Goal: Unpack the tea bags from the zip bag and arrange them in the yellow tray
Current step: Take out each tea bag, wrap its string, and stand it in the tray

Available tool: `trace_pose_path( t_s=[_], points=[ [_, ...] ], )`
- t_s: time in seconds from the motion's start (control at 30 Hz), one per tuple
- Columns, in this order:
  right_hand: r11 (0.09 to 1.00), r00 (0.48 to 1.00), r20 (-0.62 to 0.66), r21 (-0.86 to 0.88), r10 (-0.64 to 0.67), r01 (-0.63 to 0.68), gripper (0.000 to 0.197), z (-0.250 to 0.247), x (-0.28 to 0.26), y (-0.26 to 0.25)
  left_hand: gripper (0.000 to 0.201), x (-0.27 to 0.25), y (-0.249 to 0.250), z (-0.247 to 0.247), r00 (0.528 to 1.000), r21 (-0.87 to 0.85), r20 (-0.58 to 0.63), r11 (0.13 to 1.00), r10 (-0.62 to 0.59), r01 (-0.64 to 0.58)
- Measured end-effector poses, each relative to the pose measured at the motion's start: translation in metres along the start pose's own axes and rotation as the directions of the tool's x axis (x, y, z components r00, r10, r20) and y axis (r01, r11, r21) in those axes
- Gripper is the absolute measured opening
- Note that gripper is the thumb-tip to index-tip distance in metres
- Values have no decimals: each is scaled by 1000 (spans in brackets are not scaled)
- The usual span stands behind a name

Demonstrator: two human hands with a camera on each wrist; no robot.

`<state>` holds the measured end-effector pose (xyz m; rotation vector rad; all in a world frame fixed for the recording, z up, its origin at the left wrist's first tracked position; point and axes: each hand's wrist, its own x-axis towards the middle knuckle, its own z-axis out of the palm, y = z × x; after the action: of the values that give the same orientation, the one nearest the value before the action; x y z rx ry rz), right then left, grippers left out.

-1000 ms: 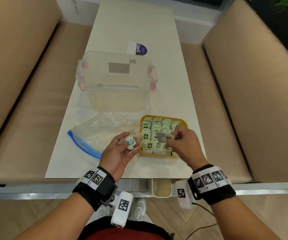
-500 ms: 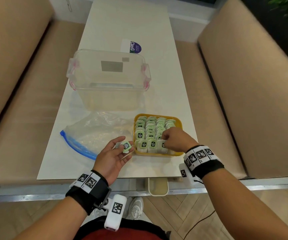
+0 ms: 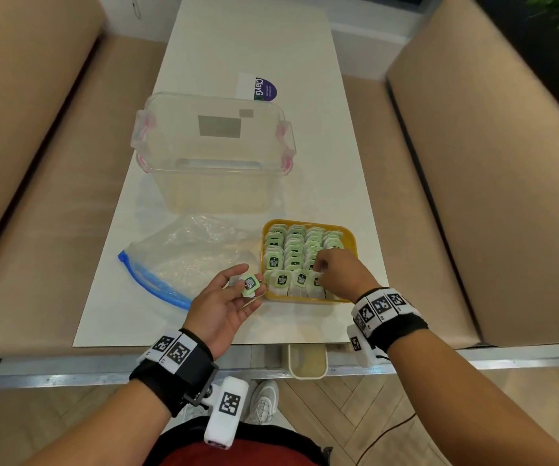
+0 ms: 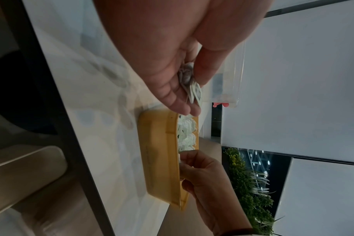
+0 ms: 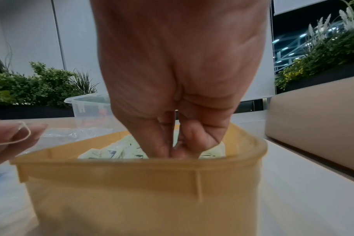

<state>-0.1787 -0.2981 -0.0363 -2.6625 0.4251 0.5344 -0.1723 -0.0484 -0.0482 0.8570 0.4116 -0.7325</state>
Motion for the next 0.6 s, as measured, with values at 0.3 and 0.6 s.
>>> trace_pose_path(
  t_s=[0.3,0.6],
  points=[
    [1000,995,-97,27,-13,16,32,-1,-2,-6,27,-1,1,2,1000,-36,1,999,-8,8],
    [846,884,-159,257,-439,467,28,-4,-42,-68,34,-2,5,12,997,-46,57,997,-52,55]
  ],
)
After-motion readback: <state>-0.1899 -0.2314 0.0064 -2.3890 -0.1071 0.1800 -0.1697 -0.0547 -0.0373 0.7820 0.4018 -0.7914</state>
